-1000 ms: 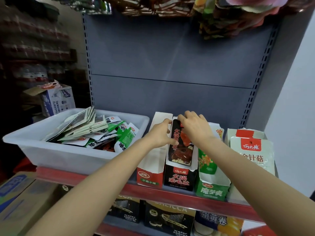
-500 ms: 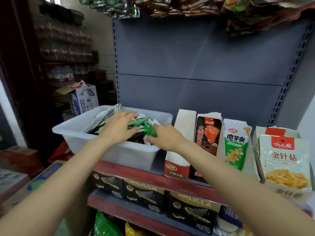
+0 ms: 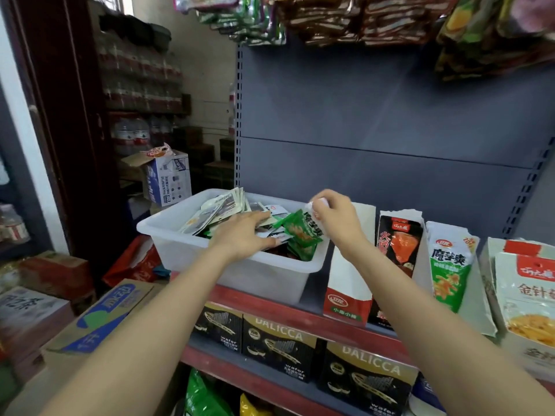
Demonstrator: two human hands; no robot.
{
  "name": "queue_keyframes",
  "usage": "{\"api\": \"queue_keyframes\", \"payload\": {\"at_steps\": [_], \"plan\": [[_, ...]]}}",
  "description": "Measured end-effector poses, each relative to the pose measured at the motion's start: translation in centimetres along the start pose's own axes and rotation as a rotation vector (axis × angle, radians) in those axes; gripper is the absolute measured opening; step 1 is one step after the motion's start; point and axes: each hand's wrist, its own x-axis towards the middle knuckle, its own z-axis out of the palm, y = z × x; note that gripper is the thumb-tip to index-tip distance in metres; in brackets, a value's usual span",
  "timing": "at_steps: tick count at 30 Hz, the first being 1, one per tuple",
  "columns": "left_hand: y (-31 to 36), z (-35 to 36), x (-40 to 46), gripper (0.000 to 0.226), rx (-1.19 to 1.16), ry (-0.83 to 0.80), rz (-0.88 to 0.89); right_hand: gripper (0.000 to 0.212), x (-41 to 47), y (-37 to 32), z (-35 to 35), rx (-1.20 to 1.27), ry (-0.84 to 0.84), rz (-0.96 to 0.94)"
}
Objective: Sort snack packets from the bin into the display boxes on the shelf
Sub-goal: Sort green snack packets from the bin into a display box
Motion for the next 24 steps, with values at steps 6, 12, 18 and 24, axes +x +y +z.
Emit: {"api": "queue_keyframes", "payload": {"at_steps": [6, 12, 18, 24], "plan": [[1.0, -0.4, -0.7, 0.074, -0.209, 0.031, 0.155, 0.014, -0.6, 1.2, -2.2, 0.576, 0.138, 0.266], [4.6, -0.4, -1.0, 0.04, -0.74, -0.019, 0.157, 0.015, -1.0, 1.8, -4.7, 0.757, 0.129, 0.33], [7.4, 0.3, -0.9, 0.032, -0.873, 0.02, 0.087, 0.008, -1.7, 2.1, -7.5, 0.635, 0.11, 0.332], [13.6, 2.1, -0.9, 0.031, -0.916, -0.022, 0.113, 0.017, -3.3, 3.4, -12.7, 0.498, 0.251, 0.207]]}}
